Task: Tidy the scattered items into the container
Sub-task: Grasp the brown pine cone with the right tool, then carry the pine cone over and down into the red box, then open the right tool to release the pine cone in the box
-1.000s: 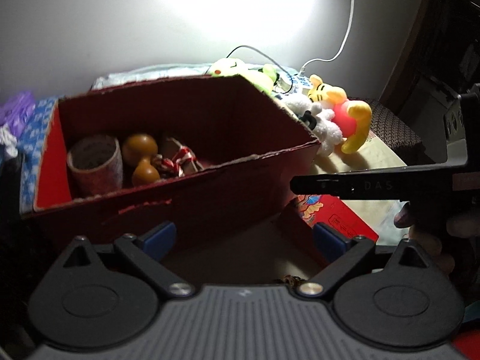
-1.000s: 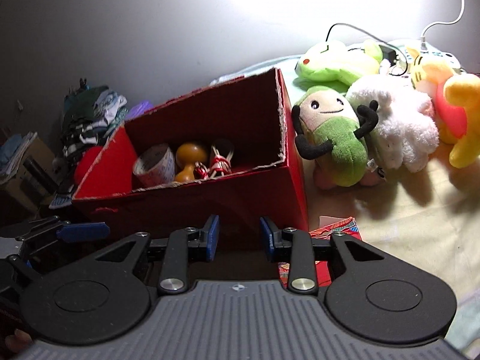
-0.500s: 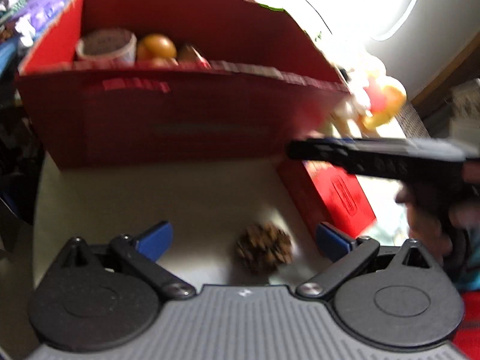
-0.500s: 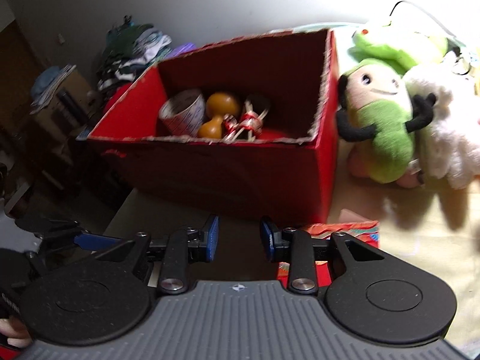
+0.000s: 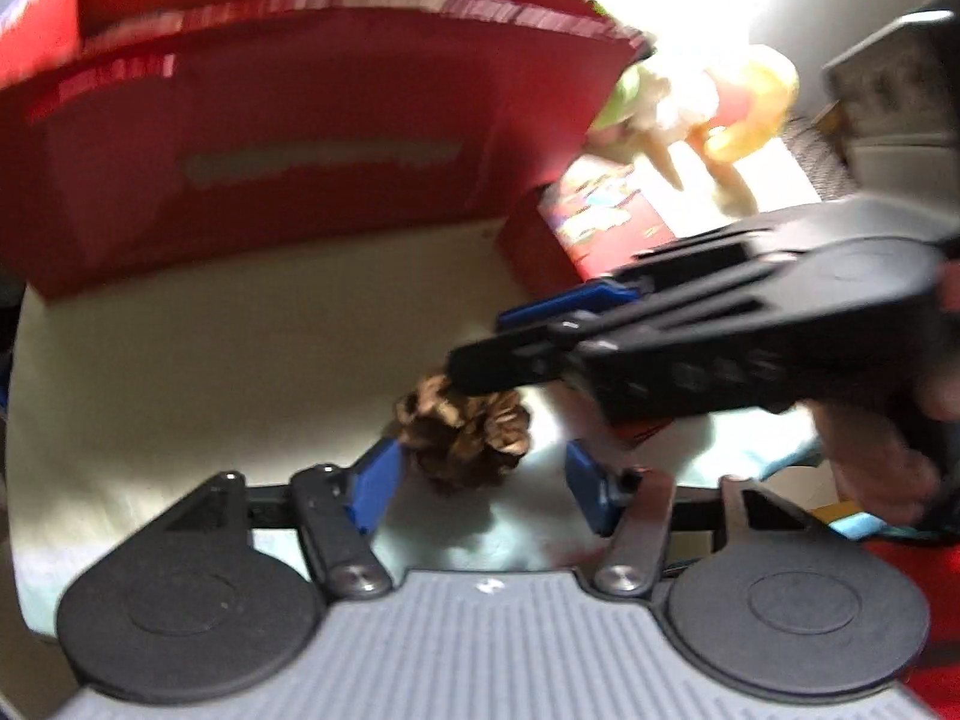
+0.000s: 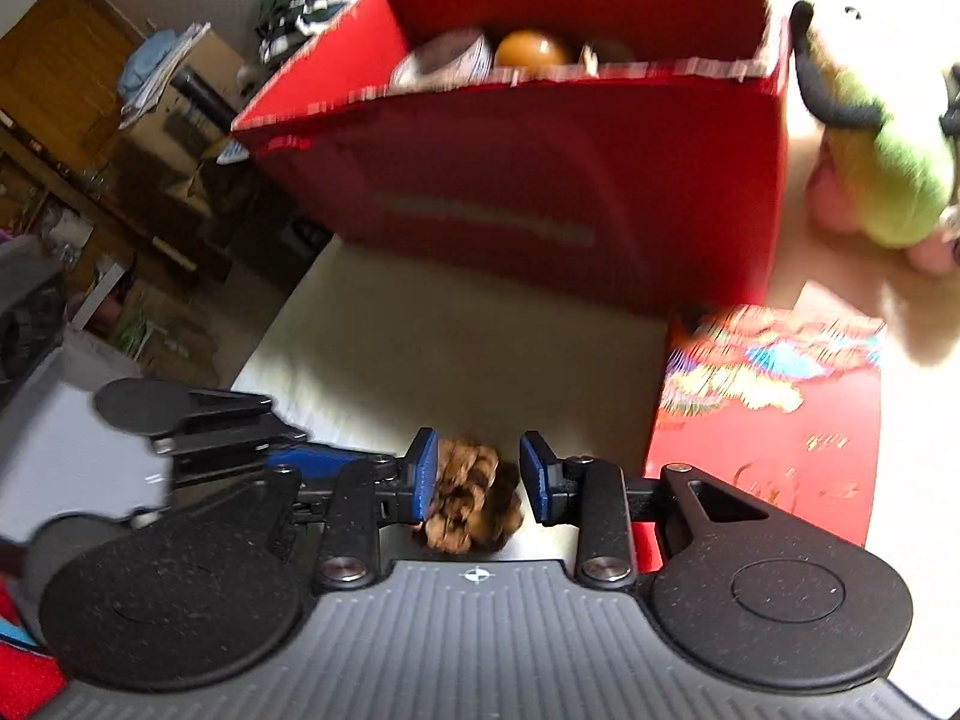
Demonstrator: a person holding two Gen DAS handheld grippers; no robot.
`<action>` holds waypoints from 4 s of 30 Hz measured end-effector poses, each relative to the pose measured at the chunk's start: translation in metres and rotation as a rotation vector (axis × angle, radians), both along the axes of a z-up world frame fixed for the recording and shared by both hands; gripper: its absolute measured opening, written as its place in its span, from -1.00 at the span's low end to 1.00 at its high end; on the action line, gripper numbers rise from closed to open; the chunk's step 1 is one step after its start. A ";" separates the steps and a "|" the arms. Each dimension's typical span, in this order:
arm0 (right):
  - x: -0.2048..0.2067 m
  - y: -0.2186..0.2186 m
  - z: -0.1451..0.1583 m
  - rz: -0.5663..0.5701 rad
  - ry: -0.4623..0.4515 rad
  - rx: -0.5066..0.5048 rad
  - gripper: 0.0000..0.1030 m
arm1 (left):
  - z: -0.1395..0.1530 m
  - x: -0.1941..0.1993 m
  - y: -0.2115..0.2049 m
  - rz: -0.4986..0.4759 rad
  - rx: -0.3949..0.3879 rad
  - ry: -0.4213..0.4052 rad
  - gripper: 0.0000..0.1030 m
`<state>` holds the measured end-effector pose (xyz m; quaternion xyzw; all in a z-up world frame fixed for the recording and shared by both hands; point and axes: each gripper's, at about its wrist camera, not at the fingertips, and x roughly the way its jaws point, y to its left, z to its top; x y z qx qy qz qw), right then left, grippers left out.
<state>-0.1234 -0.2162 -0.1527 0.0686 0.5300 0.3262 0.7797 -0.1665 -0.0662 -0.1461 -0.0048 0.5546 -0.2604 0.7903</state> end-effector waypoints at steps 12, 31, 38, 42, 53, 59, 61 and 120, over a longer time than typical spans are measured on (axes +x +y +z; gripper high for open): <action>-0.001 -0.011 -0.007 0.020 0.072 0.077 -0.17 | -0.006 -0.007 0.003 0.069 0.006 -0.038 -0.07; -0.005 -0.029 0.082 0.001 -0.228 0.158 -0.19 | 0.092 -0.001 -0.001 0.028 0.003 -0.334 -0.08; 0.047 -0.011 0.133 -0.051 -0.383 0.199 -0.19 | 0.142 0.061 0.024 0.004 -0.052 -0.453 -0.08; 0.093 0.021 0.131 -0.043 -0.363 0.164 -0.24 | 0.132 0.110 0.036 0.009 0.009 -0.417 -0.08; 0.161 0.079 0.050 -0.053 0.033 0.166 -0.40 | 0.051 0.163 0.083 0.015 0.157 -0.141 0.02; 0.168 0.088 0.029 -0.055 0.163 0.076 -0.41 | 0.050 0.171 0.072 -0.041 0.246 -0.142 0.15; 0.168 0.089 0.030 -0.042 0.171 0.106 -0.41 | 0.045 0.171 0.069 -0.051 0.270 -0.151 0.14; 0.144 0.038 0.039 -0.456 0.090 0.170 -0.33 | 0.060 0.166 0.062 0.082 0.186 -0.197 0.75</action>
